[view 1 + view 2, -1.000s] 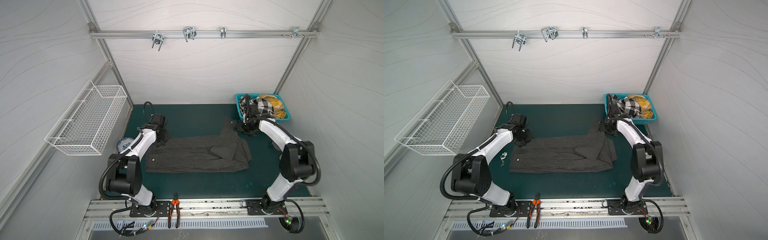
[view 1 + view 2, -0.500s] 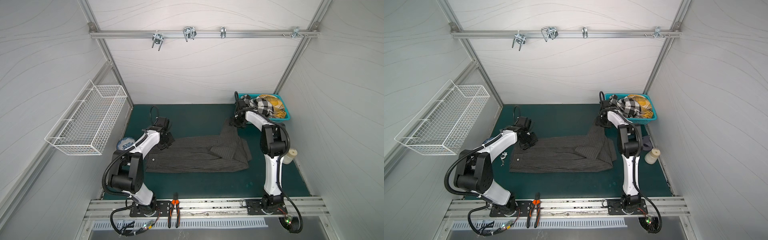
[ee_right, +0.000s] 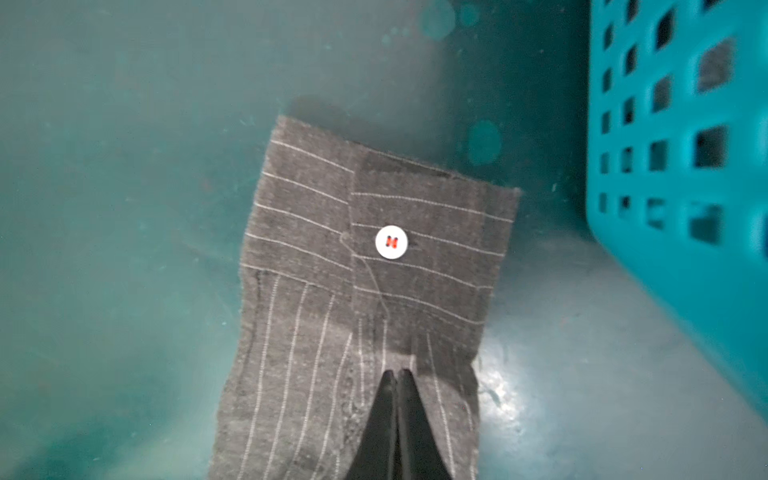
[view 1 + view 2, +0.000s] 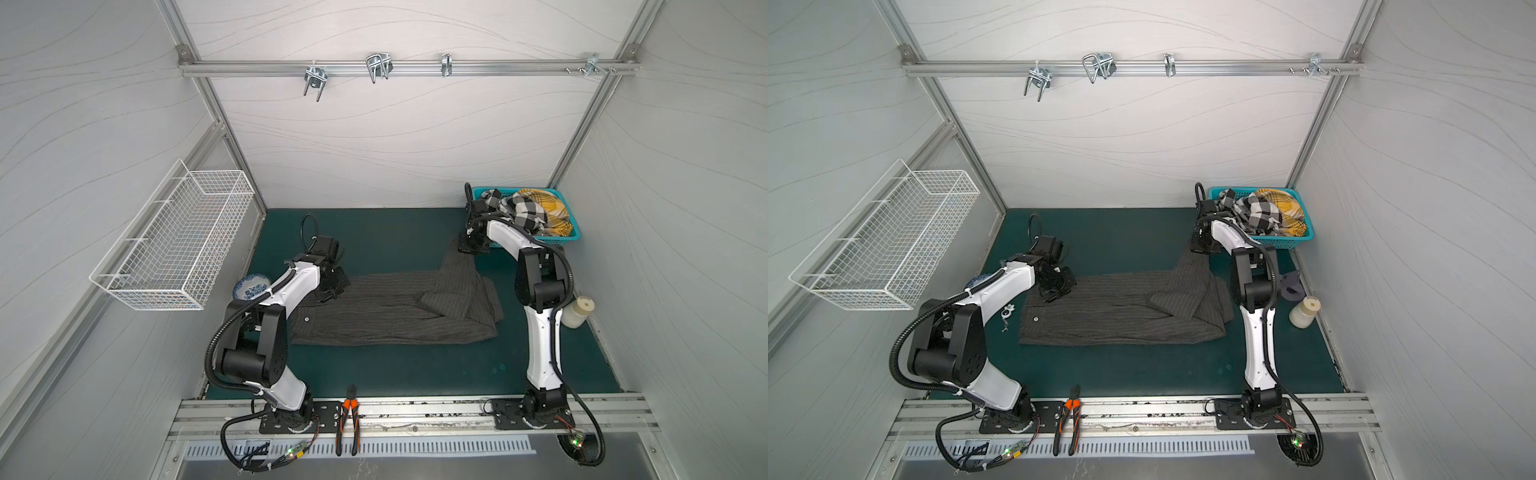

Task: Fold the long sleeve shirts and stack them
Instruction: 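Grasp the buttoned cuff near the teal basket with the right gripper and lift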

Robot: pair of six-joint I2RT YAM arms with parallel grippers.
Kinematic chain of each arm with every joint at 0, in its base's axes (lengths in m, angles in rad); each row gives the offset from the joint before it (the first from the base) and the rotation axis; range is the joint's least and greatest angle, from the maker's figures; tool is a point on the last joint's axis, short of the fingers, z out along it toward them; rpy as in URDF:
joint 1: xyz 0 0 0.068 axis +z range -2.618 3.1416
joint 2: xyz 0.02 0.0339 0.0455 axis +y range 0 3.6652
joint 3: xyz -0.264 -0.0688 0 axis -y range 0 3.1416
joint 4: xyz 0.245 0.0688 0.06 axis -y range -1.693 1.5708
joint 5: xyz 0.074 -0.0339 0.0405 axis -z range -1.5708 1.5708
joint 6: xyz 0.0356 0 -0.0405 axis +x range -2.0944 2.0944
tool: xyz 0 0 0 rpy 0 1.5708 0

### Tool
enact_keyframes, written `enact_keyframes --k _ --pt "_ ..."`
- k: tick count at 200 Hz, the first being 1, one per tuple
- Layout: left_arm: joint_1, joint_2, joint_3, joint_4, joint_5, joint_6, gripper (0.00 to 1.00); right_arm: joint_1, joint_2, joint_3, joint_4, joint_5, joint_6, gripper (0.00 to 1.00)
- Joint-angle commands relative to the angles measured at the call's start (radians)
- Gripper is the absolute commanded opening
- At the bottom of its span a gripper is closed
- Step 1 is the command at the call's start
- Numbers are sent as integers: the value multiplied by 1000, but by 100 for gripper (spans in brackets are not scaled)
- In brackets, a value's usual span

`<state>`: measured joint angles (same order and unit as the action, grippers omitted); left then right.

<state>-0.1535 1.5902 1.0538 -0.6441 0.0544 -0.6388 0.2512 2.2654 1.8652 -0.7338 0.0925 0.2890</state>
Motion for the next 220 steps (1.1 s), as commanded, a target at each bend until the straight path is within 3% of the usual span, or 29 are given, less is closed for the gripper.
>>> enact_keyframes --k 1,12,46,86,118,160,178,198,220 --pt "-5 5 23 28 18 8 0 32 -72 -20 -45 68 -21 37" --pt "-5 4 28 28 24 9 2 43 -100 -53 -42 91 -14 50" --pt "-8 1 52 24 54 20 21 60 -219 -193 7 106 4 64" --pt "-8 -31 61 26 80 27 26 62 -195 -230 -9 131 24 70" --pt "-9 -32 50 27 91 33 25 55 -169 -268 62 136 10 68" --pt "-9 -24 37 37 101 39 24 52 -110 -195 38 183 -33 67" --pt "-9 -22 35 43 105 35 24 46 -95 -180 38 151 -37 64" --pt "-9 -19 39 43 110 34 22 44 -74 -174 46 123 -40 53" --pt "-9 -22 41 40 112 37 20 45 -44 -135 22 121 -42 31"
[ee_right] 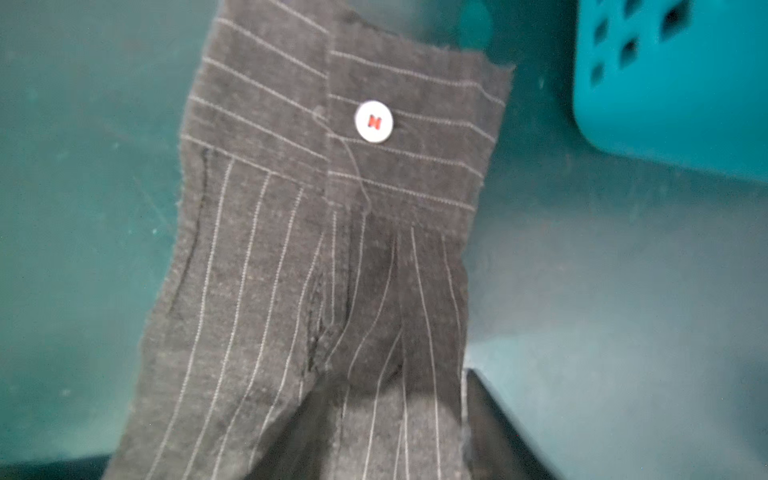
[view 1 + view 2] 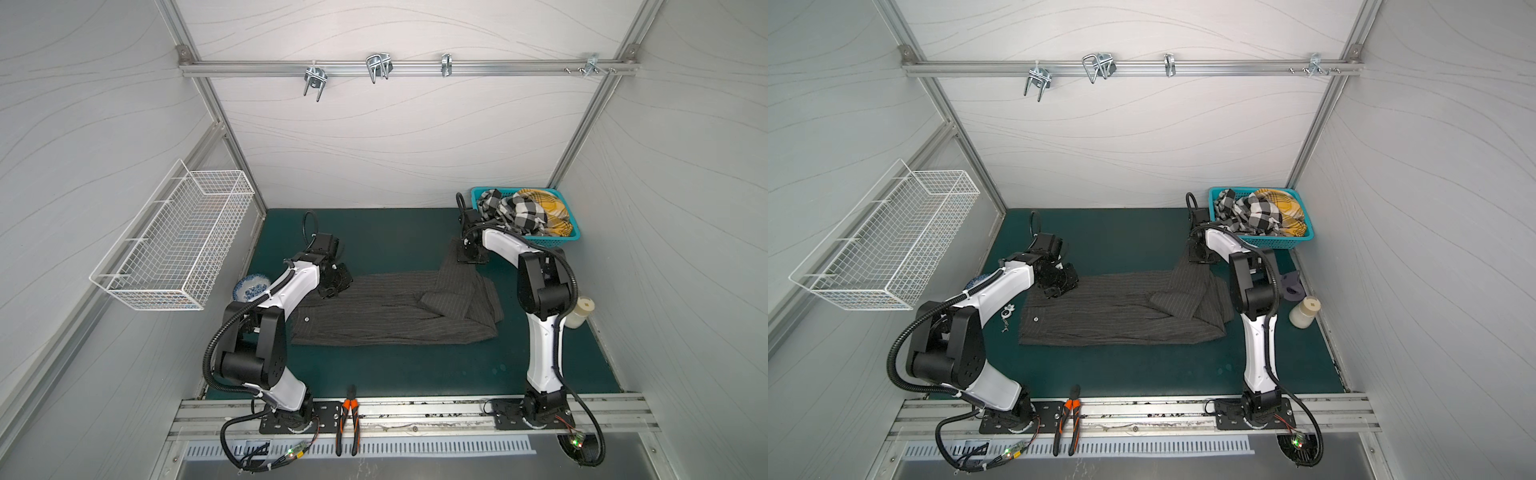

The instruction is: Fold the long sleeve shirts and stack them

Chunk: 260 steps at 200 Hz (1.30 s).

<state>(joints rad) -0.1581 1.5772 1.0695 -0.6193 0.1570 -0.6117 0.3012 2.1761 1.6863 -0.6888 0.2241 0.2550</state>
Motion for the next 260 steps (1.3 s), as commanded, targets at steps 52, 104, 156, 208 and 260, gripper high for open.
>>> enact_keyframes --k 52,104,156,208,260 --pt "-5 -14 32 12 11 9 20 13 11 95 -53 4 -35 0" --pt "-4 -52 49 -3 28 -8 24 160 -276 -24 -28 41 -45 0" --pt "-6 -128 13 2 62 -40 33 411 -490 -266 29 35 -1 0" --pt "-13 -183 -154 218 259 -117 49 589 -596 -489 69 54 52 0" --pt "-131 -141 -163 346 308 -140 58 605 -689 -669 115 24 128 0"
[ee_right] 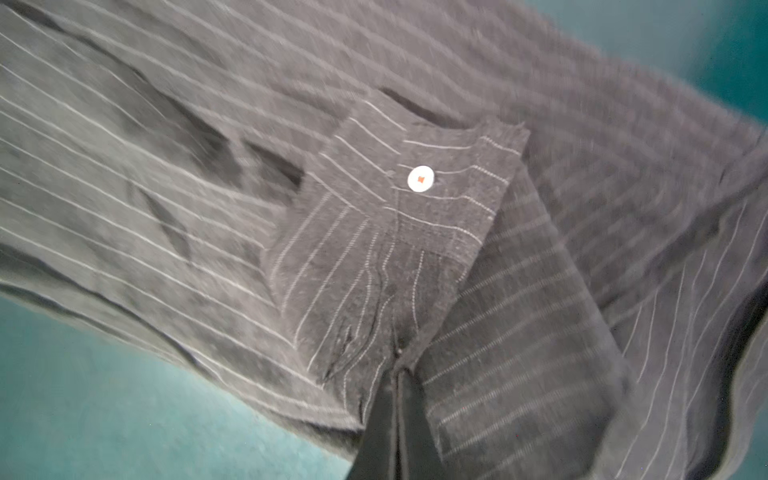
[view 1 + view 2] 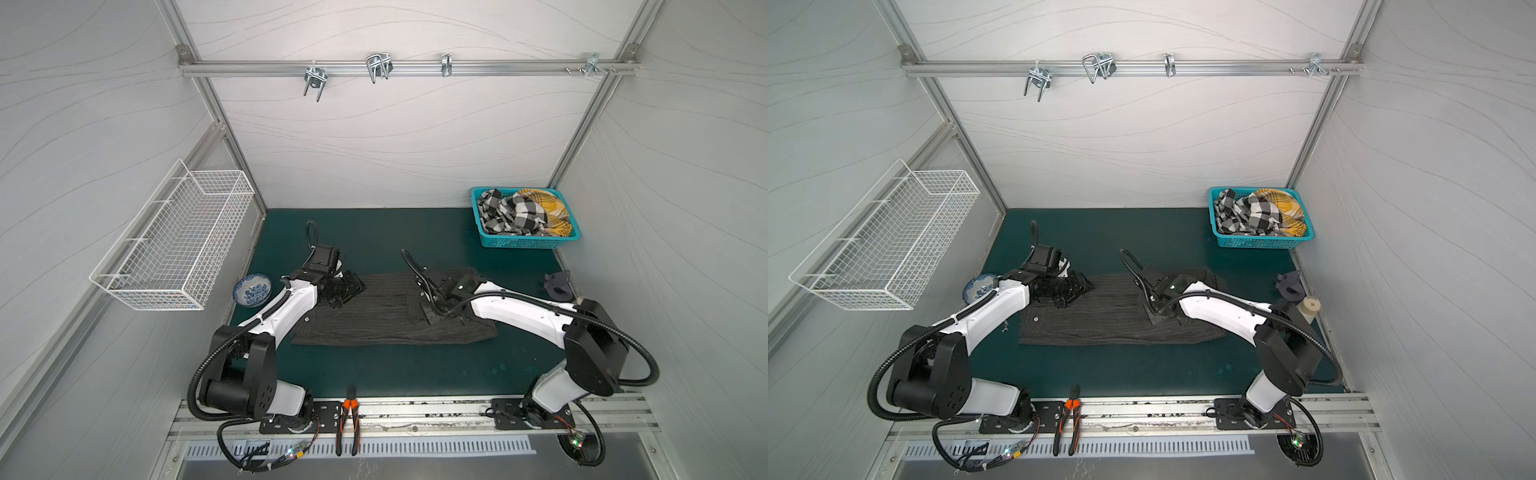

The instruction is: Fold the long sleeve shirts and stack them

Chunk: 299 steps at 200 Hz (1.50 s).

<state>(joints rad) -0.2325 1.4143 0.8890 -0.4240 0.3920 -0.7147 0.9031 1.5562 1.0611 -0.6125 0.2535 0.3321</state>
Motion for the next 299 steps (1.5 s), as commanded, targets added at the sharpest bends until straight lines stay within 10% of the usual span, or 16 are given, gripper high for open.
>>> enact_keyframes --k 1,60,131,188,236,263,299 --pt "-61 25 17 157 77 -40 58 3 -70 -48 39 -7 53 0" --pt "-266 358 269 167 47 -52 63 -39 -117 -187 86 -91 138 0" --pt "-302 501 292 229 138 -107 54 -85 -125 -231 108 -128 158 0" --pt "-328 524 305 260 190 -134 40 -89 -122 -235 117 -125 161 0" --pt "-341 508 327 277 203 -170 0 -103 -146 -210 80 -115 166 0" --pt "-341 412 444 157 71 -120 0 -142 -229 -141 -26 -73 170 59" --pt "-339 185 551 20 -255 -52 0 -258 -347 -30 -189 -34 201 80"
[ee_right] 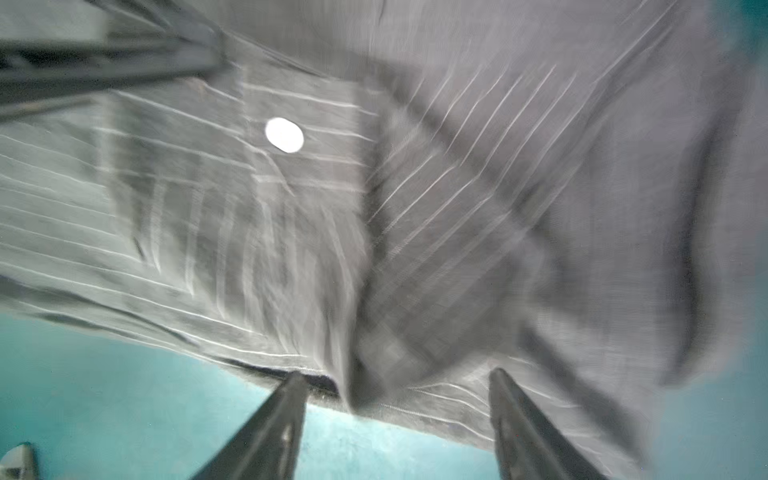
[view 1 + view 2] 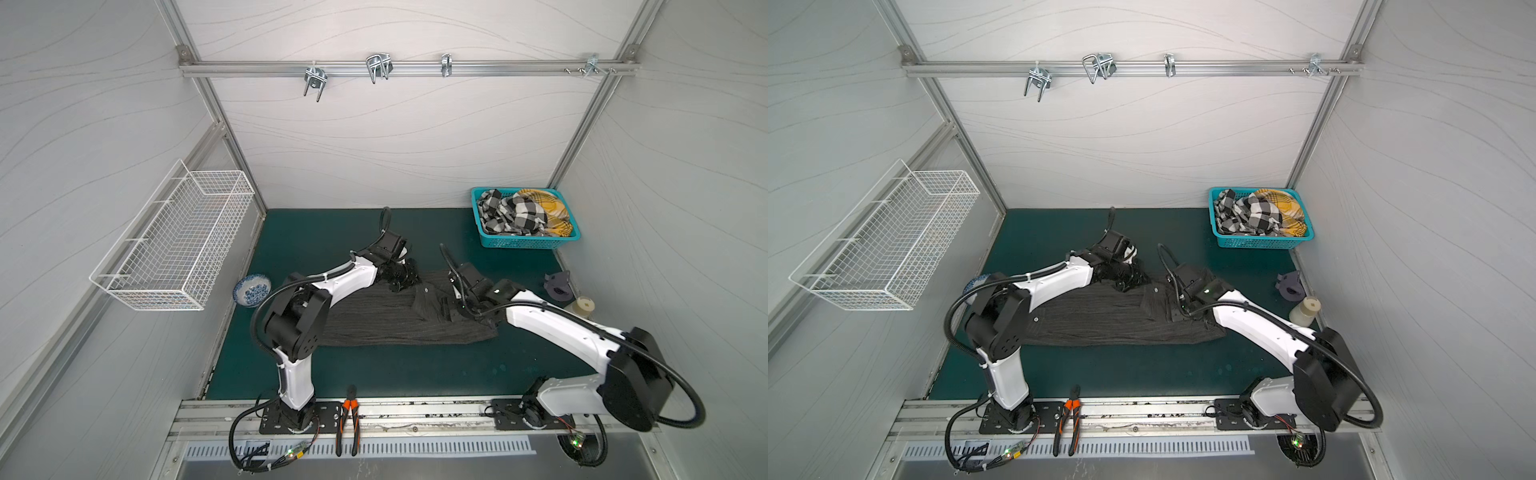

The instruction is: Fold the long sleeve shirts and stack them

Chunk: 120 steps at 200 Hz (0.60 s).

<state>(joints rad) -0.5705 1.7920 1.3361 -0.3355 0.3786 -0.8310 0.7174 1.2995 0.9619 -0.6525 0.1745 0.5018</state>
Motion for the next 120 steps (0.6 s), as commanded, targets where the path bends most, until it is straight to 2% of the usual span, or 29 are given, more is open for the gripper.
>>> enact_keyframes --k 1,37,71,99,120 --pt "-1 -199 105 -73 -253 67 0 -77 -92 71 -152 43 32 80" --pt "0 -397 63 -139 -519 110 0 -189 -153 67 -141 -49 49 83" --pt "4 -492 -2 -207 -657 90 0 -247 -88 34 -118 -163 67 79" --pt "11 -576 -74 -227 -798 59 0 -248 -17 6 -77 -224 76 77" --pt "50 -593 -68 -264 -812 49 0 -248 40 -14 -45 -245 84 77"
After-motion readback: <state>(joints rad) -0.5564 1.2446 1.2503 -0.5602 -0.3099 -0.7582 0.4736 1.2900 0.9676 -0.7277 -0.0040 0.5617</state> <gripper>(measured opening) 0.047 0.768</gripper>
